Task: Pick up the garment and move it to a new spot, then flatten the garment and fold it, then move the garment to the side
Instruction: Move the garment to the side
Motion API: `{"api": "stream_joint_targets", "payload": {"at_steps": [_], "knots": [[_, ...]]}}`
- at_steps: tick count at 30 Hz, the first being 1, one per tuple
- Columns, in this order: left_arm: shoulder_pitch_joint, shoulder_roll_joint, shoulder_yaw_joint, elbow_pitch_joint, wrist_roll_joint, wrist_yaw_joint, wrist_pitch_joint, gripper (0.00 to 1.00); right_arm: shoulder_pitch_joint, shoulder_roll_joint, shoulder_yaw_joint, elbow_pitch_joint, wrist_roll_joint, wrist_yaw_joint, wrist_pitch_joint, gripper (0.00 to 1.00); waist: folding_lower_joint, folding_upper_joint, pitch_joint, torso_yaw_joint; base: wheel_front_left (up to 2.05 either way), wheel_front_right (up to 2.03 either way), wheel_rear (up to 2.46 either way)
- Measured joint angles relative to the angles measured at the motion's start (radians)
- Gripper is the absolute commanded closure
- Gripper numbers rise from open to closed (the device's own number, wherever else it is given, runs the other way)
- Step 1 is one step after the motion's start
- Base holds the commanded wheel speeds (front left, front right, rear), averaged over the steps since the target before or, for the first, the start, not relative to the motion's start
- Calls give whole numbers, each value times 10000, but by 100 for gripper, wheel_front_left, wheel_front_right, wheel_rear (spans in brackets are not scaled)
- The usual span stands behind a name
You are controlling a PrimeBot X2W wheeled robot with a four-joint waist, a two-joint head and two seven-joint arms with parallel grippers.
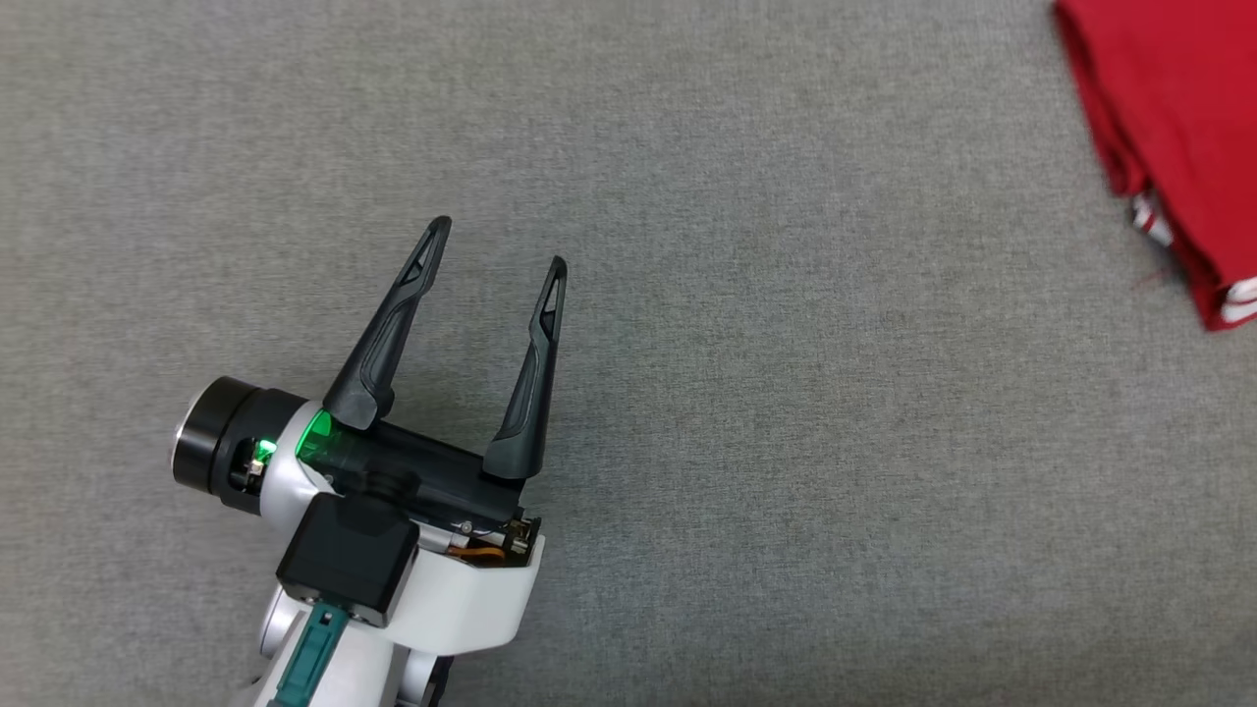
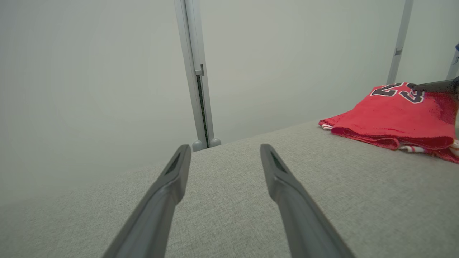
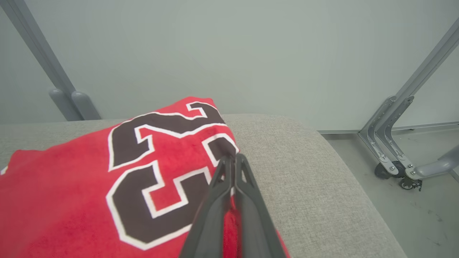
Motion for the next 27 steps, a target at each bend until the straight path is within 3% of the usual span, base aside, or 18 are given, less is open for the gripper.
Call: {"api": "stream_joint_targets", "payload": {"at_steps": [11,16,17,18,24,27], "knots": [[-276,274,-370,-384,25,104,0,0,-606,-1383,-859,803,-600,0,-341,100,0,0,810,-413,0,0,0],[-337,309,-531,-395,6,190,0,0,-937,-1680,-999,1256,-1323,2,-318,100,0,0,945,-387,0,0,0],[-371,311,-566,-382,2,192,0,0,-1083,-1684,-1093,1461,-1547,2,-489,25,0,0,959,-373,0,0,0],[-425,316,-604,-353,-8,194,0,0,-1249,-1691,-1187,1659,-1870,2,-662,0,0,0,963,-351,0,0,0],[-518,286,-694,-161,-127,360,2,0,-1891,-1126,-1954,2623,-4056,0,-1317,0,0,0,644,-179,0,0,0],[-443,249,-654,-6,-244,506,2,0,-1657,-259,-3033,1484,-4955,2,-1340,0,0,0,269,-100,0,0,0]]}}
